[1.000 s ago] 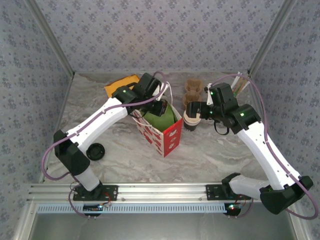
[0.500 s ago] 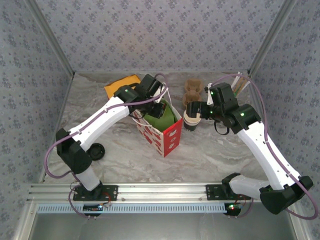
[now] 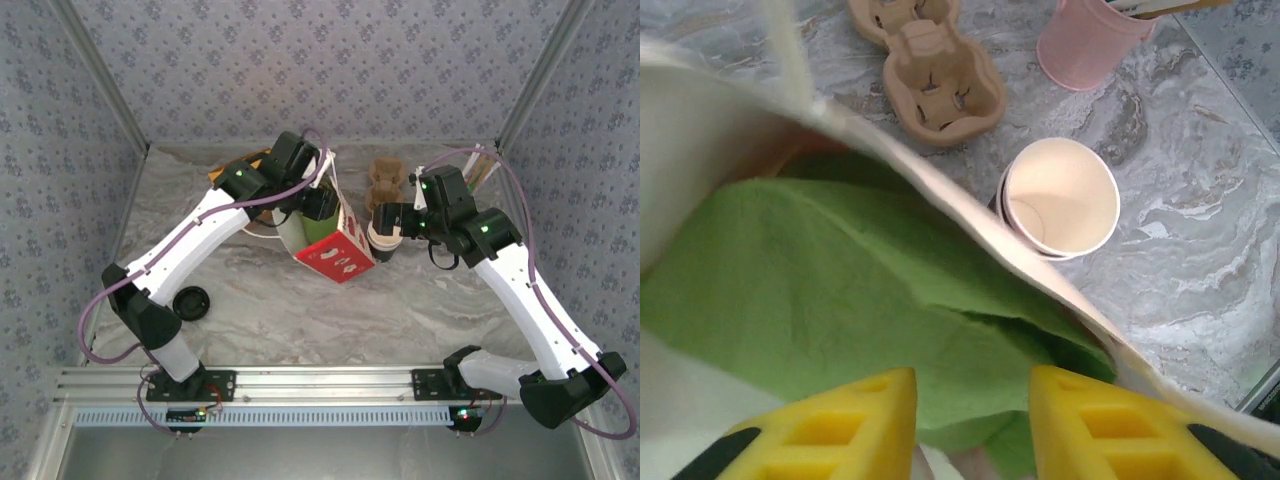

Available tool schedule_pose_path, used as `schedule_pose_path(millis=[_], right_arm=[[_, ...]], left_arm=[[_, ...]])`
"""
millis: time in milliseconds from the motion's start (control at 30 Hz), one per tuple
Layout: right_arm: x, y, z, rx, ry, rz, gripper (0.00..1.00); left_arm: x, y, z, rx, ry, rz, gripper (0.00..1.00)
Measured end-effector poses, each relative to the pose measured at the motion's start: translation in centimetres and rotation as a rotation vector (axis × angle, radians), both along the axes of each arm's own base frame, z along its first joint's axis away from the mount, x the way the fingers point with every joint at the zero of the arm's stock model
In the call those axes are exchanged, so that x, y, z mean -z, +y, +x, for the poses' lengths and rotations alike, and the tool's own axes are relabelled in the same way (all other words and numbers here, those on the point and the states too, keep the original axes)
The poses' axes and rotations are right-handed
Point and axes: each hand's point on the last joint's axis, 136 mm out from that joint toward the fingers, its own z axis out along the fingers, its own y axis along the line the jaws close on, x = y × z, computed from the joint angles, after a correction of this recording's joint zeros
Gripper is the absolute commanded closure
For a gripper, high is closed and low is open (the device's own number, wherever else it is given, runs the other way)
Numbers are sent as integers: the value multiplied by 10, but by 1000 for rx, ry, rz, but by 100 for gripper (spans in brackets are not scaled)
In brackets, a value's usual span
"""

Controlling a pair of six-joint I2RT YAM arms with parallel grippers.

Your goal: Pack the takeout coffee

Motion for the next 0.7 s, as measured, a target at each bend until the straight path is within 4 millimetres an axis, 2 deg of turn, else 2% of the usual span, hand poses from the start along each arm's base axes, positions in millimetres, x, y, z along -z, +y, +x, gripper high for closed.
schedule_pose_path(millis=[267, 400, 567, 700], right_arm=[[5, 3, -1, -8, 11, 15, 0], [19, 13, 0, -21, 39, 31, 4], [40, 38, 6, -66, 87, 15, 4], [48, 42, 8, -69, 106, -3, 4]], left_arm=[[-1, 1, 1, -4, -5, 3, 69], [-1, 2, 2, -8, -7, 6, 70], [-1, 2, 2, -12, -8, 8, 69], [-1, 3, 3, -14, -10, 9, 69]])
